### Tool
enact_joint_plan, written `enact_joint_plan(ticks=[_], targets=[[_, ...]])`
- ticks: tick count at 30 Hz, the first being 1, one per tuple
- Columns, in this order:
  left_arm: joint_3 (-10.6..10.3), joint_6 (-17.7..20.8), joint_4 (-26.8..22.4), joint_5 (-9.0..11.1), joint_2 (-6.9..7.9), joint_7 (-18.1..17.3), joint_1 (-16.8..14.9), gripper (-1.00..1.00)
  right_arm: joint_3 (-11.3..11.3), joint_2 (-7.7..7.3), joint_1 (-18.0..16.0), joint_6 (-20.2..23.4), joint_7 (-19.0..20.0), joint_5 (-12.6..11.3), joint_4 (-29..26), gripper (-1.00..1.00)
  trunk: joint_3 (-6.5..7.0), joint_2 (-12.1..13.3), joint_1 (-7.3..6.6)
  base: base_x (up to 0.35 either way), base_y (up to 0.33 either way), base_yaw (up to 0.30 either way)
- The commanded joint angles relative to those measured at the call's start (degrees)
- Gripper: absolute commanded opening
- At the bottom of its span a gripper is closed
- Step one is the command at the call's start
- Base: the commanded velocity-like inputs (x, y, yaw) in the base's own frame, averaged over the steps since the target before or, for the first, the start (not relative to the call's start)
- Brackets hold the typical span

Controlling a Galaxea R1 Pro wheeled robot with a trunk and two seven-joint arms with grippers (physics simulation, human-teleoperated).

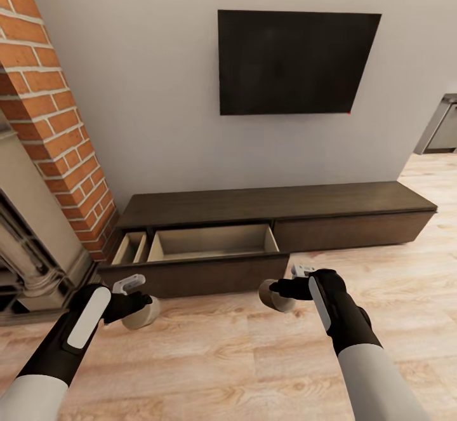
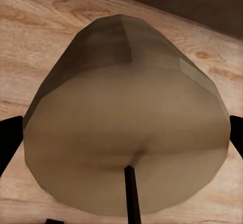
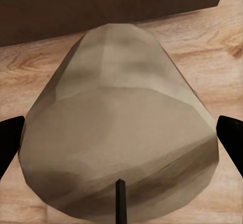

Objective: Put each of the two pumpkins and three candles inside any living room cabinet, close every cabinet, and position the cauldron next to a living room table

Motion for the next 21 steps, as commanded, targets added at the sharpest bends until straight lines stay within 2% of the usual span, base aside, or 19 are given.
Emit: enact_joint_plan(ticks=[1, 8, 12, 21], targets=[[-0.2, 0.0, -0.1, 0.6, 0.06, 0.6, 0.0, -1.00, -0.2, 0.05, 0.0, 0.3, 0.1, -0.1, -0.1, -1.00, -0.05, 0.0, 0.02, 0.283, 0.000, 0.006], [-0.2, 0.0, -0.1, 0.7, -0.09, 0.6, 0.0, -1.00, -0.2, 0.10, 0.0, 0.2, 0.1, 0.0, 0.0, -1.00, -0.05, 0.0, 0.02, 0.270, 0.000, 0.045], [-0.2, 0.0, -0.1, 1.0, -0.34, 0.6, 0.0, -1.00, -0.2, 0.13, 0.0, 0.2, 0.2, -0.1, 0.0, -1.00, -0.05, 0.0, 0.02, 0.049, 0.000, 0.005], [-0.3, 0.0, 0.0, 1.1, -0.44, 0.5, 0.0, -1.00, -0.1, 0.10, 0.0, 0.5, 0.2, -0.2, -0.1, -1.00, 1.56, 3.6, -1.95, 0.003, 0.000, 0.000]])
